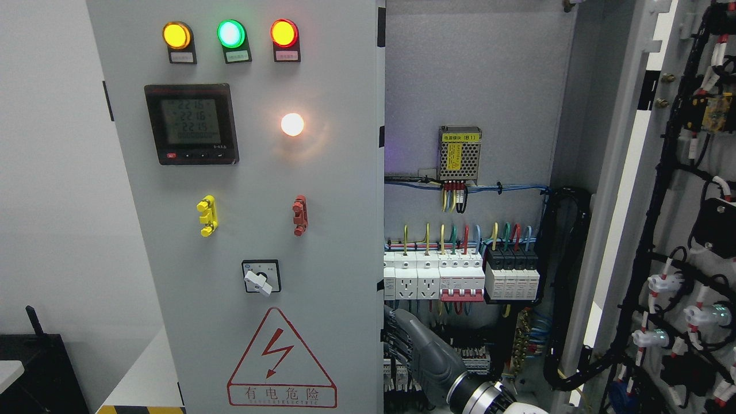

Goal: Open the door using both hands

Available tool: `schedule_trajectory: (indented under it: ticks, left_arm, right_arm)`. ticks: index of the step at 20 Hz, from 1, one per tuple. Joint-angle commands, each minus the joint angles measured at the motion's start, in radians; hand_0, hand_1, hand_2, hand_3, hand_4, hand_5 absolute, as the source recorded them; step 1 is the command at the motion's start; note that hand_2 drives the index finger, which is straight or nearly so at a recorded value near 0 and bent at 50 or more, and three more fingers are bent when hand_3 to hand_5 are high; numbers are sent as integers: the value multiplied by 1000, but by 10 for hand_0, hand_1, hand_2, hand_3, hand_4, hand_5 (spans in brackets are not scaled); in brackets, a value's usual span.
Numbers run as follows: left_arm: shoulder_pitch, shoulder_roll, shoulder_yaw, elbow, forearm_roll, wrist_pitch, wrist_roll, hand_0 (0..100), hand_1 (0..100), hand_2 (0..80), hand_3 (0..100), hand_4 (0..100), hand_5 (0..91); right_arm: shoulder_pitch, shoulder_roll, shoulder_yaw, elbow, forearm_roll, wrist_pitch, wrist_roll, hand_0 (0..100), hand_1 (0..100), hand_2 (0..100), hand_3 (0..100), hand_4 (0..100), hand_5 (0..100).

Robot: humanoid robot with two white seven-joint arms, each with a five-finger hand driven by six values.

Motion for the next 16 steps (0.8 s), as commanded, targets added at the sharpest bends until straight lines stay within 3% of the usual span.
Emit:
schedule_trajectory:
  ticks: [1,5,16]
  left_arm:
    - [0,-1,0,15,0,0,0,0,0,0,0,0,0]
    - [0,-1,0,15,0,0,0,0,0,0,0,0,0]
    - [0,1,0,15,0,0,0,0,0,0,0,0,0]
  right_arm:
    - [-2,-13,0,0,-1,0,-11,383,0,0,0,0,0]
    - [1,-13,0,-3,-1,0,-9,382,0,0,0,0,0]
    - [18,-13,2,-32,-44,0,60,382,0,0,0,0,0]
